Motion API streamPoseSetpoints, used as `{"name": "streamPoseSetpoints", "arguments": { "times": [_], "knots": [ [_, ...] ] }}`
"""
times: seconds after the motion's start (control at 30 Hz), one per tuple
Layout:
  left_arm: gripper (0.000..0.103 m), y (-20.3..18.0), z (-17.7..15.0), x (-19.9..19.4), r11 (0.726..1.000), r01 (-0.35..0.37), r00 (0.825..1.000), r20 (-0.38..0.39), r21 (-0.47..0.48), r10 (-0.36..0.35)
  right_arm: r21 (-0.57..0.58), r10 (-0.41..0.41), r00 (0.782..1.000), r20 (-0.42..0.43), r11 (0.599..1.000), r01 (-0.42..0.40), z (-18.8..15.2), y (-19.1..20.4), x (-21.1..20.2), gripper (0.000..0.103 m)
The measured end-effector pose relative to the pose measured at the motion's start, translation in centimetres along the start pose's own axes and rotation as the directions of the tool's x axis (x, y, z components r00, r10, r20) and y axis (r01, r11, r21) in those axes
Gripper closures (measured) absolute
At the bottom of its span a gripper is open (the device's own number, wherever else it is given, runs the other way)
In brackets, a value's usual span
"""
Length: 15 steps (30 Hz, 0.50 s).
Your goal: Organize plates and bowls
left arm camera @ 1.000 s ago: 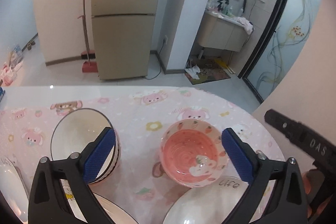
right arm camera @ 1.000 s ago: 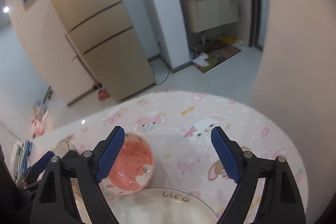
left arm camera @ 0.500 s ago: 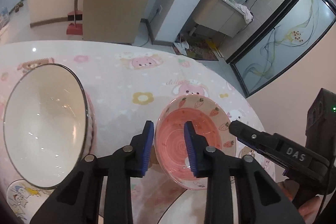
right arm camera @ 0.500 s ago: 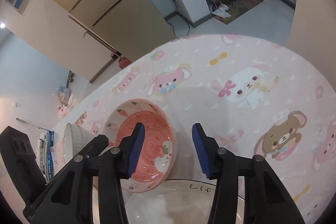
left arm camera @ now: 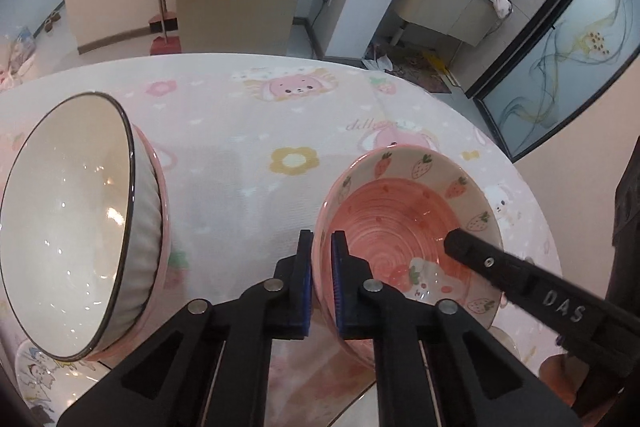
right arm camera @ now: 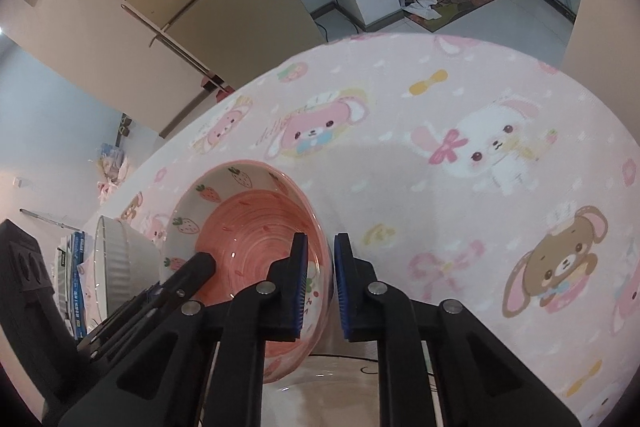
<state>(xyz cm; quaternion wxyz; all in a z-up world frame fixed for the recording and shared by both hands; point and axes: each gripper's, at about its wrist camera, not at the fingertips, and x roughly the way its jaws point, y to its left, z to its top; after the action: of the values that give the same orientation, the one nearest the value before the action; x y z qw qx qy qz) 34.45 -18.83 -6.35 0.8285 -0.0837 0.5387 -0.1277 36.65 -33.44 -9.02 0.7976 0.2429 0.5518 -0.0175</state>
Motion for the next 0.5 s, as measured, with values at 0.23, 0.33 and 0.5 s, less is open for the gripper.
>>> {"name": "streamPoseSetpoints", "arguments": {
  "times": [0.23,0.33,0.5],
  "knots": [
    [0.096,-0.1,0.0,0.2,1.000,-0.018,1.000,0.003,0.024,0.018,0.000,-0.029,1.000,-0.011,1.000,0.029,-0.1,0.2,1.2,0.092],
    [0.096,-0.2,0.2,0.3,0.999,-0.024,1.000,-0.003,0.022,0.024,-0.001,-0.030,0.999,-0.009,1.000,0.030,-0.1,0.2,1.3,0.092],
    [0.095,-0.5,0.0,1.2,0.998,-0.048,0.998,-0.034,0.035,0.049,0.012,-0.024,1.000,-0.013,1.000,0.024,-0.1,0.2,1.2,0.092]
  ]
}}
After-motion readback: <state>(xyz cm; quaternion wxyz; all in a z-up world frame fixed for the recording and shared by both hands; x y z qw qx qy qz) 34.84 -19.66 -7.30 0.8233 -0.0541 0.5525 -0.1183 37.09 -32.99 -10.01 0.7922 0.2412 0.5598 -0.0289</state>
